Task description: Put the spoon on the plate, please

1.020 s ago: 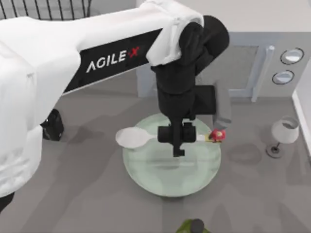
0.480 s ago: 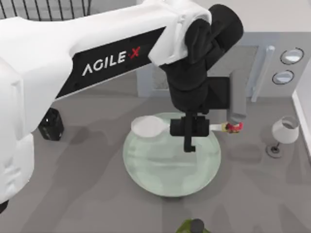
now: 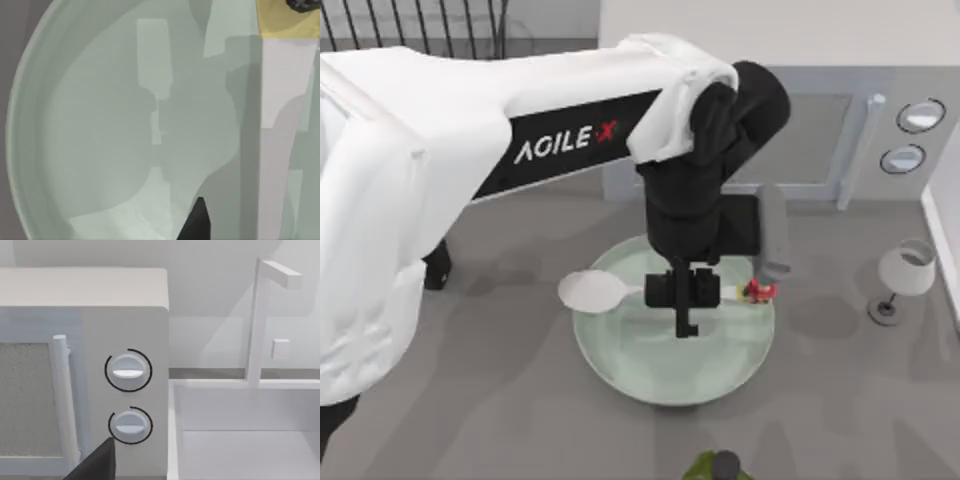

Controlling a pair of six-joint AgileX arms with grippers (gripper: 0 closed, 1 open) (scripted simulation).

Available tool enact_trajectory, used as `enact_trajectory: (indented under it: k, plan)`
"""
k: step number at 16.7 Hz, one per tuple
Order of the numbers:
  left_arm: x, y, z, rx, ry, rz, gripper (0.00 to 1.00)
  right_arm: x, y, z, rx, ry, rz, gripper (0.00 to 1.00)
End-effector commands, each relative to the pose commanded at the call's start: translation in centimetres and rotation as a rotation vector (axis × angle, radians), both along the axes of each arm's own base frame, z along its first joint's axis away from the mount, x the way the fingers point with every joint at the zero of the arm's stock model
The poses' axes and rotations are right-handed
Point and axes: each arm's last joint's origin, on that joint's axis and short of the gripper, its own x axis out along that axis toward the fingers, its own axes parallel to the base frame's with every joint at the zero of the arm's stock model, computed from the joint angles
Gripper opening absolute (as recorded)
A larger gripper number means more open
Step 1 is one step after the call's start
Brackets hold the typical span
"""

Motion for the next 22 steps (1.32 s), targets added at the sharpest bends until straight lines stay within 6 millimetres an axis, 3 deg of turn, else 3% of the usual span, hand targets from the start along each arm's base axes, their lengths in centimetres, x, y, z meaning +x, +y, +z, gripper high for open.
enact_trajectory:
  k: [3, 8, 21, 22]
  plan:
    - [0.2, 0.7, -2.3, 0.05, 0.048, 0.024, 0.0, 0.0, 0.0, 0.0, 0.0, 0.0, 0.0, 1.0]
    - [0.2, 0.7, -2.3, 0.05, 0.048, 0.024, 0.0, 0.0, 0.0, 0.0, 0.0, 0.0, 0.0, 1.0]
    - [0.2, 0.7, -2.3, 0.05, 0.048, 0.024, 0.98, 0.0, 0.0, 0.0, 0.0, 0.0, 0.0, 1.0]
    - [0.2, 0.7, -2.3, 0.05, 0.048, 0.024, 1.0, 0.0, 0.0, 0.0, 0.0, 0.0, 0.0, 1.0]
